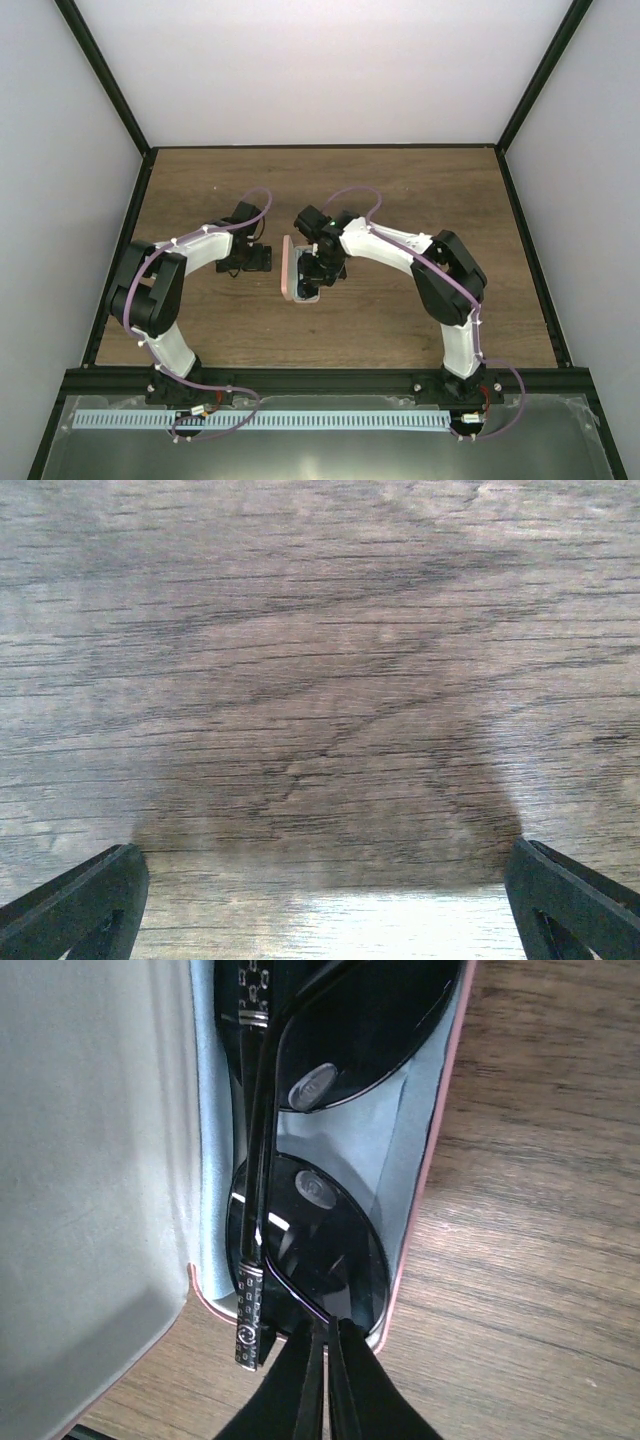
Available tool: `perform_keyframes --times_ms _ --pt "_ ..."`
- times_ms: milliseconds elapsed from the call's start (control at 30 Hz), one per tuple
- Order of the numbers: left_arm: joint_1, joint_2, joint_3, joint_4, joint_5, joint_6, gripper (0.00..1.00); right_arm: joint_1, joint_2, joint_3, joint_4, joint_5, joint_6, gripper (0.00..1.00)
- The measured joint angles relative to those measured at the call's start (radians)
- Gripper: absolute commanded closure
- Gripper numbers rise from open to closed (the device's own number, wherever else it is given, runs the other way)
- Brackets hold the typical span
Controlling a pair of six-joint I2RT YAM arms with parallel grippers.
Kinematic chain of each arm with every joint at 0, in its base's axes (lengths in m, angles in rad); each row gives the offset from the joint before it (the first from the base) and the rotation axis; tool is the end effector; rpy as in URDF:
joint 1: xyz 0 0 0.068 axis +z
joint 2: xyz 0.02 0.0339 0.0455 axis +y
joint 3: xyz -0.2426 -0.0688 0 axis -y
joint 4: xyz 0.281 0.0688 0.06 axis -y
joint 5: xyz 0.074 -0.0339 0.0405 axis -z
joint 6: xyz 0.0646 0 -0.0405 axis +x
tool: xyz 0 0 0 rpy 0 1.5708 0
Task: Organize the sunglasses
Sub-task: Place the sunglasses in the sunglasses case, then adjust the sunglasses in the sunglasses case.
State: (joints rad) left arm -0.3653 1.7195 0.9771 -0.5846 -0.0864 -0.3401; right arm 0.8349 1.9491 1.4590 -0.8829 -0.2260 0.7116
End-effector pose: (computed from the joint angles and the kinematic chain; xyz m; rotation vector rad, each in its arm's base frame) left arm 0.3167 -0.1152 0.0734 0.0211 2.8832 -0.0050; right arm 0.2663 0.3156 0.1253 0.2251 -3.0822 -0.4651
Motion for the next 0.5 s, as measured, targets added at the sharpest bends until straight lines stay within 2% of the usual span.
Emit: perform_keyframes --times_ms 500 --pt "0.000 0.000 -0.002 0.000 -0.006 0.004 0.00 0.000 0.049 -0.022 0.071 -0.044 -0.013 0.98"
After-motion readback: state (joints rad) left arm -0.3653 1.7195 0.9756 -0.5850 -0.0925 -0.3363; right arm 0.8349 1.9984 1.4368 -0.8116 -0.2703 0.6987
